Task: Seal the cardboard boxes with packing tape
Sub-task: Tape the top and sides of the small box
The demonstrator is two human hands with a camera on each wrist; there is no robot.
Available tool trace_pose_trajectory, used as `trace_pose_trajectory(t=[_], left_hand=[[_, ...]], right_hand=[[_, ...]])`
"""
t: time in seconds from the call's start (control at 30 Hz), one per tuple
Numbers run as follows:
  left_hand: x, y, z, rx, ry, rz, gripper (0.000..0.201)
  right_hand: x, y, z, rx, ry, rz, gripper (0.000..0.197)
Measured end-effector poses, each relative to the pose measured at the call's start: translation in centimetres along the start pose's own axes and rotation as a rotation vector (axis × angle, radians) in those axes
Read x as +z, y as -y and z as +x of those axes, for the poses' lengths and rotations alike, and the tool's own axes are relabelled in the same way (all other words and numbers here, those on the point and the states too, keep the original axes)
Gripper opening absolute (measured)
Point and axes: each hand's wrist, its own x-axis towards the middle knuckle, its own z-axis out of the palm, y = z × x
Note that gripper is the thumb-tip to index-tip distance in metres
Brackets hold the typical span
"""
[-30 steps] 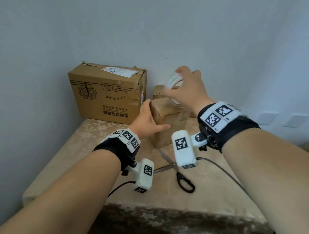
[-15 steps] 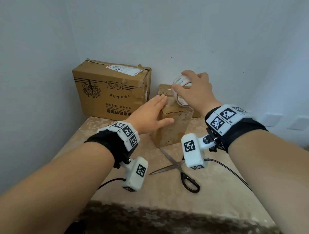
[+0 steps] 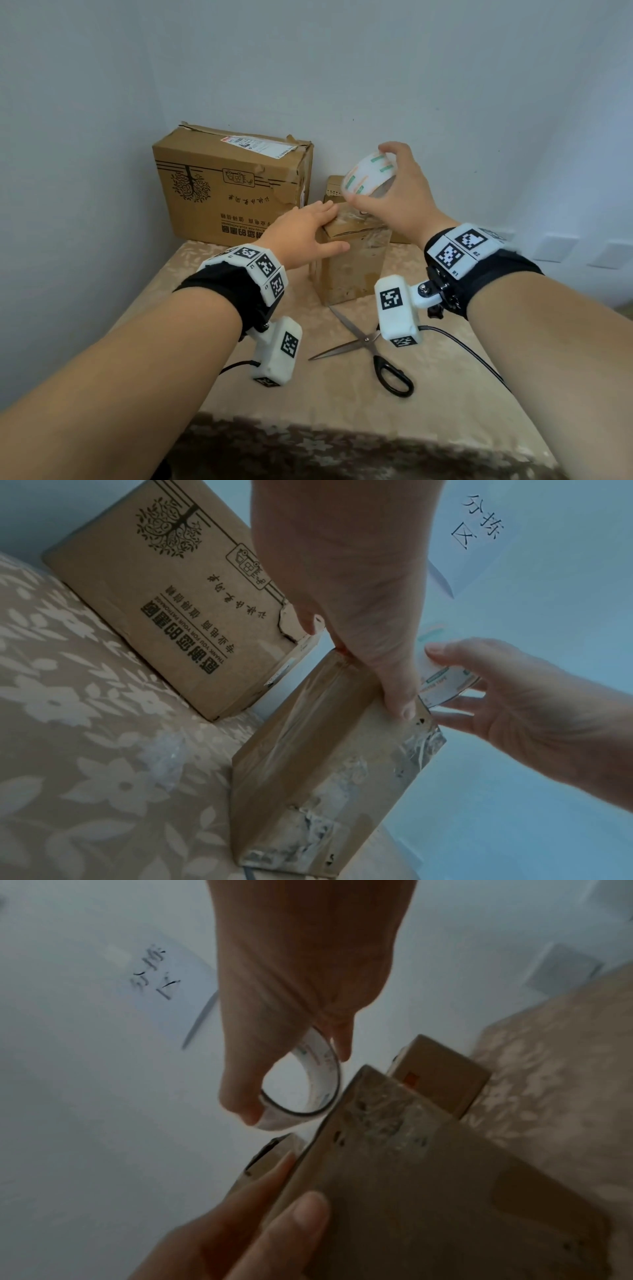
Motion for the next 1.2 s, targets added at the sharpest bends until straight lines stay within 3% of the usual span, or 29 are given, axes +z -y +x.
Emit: trace_pose_trajectory(t=[0.1,0.23,0.33,0.47,0.53,0.6,0.67,0.8,0.87,0.97,1.1,1.2], left_hand=[[0.3,-0.1,0.2,-0.012,0.007,-0.030,0.075],[-0.3,0.1,0.7,-0.075,-0.074,-0.108,0.046],[-0.9,0.3,1.6,-0.176,-0.175,-0.146,0.028],[-1.7,1.0,3.4,-0.244,-0.058,-0.308,0.046],[-1.7,0.9,3.6,-0.233,-0.055,-0.432,0.028],[-1.4,0.4,3.3,-0.230,-0.116,-0.582,0.014],[-1.0,0.0,3.0,-0.235,-0.206,-0.667,0.016],[-0.5,-1.1,2.0,-0.248,-0.359,-0.711,0.017],[-0.2,-2.0,1.3,-0.241,-0.388,-0.714,0.016],[0.2,-3.1,0.4,-0.228,-0.403,-0.688,0.013],[0.4,-3.4,-0.3,-0.222,-0.398,-0.654,0.015],[0.3,-3.1,-0.3,-0.192,-0.388,-0.628,0.014]], right_hand=[[-0.3,-0.7,0.0,0.028,0.017,0.040,0.087],[0.0,0.3,0.9,0.009,0.095,-0.040,0.089],[-0.1,0.4,1.2,0.040,0.139,0.041,0.094],[-0.7,0.1,0.6,0.047,0.145,0.080,0.085],[-1.4,-0.5,-0.4,0.118,0.111,0.023,0.082],[-2.6,-1.0,-2.1,0.246,0.137,-0.087,0.065],[-3.6,-1.6,-4.5,0.342,0.373,-0.256,0.047],[-3.3,-1.5,-9.5,0.528,1.222,-0.536,0.049],[-2.6,-1.8,-11.3,0.520,1.337,-0.662,0.058],[-2.0,-2.9,-12.6,0.369,1.174,-0.804,0.069],[-1.9,-4.6,-12.9,0.277,0.890,-0.635,0.055],[-1.7,-5.6,-12.8,0.219,0.778,-0.623,0.067]])
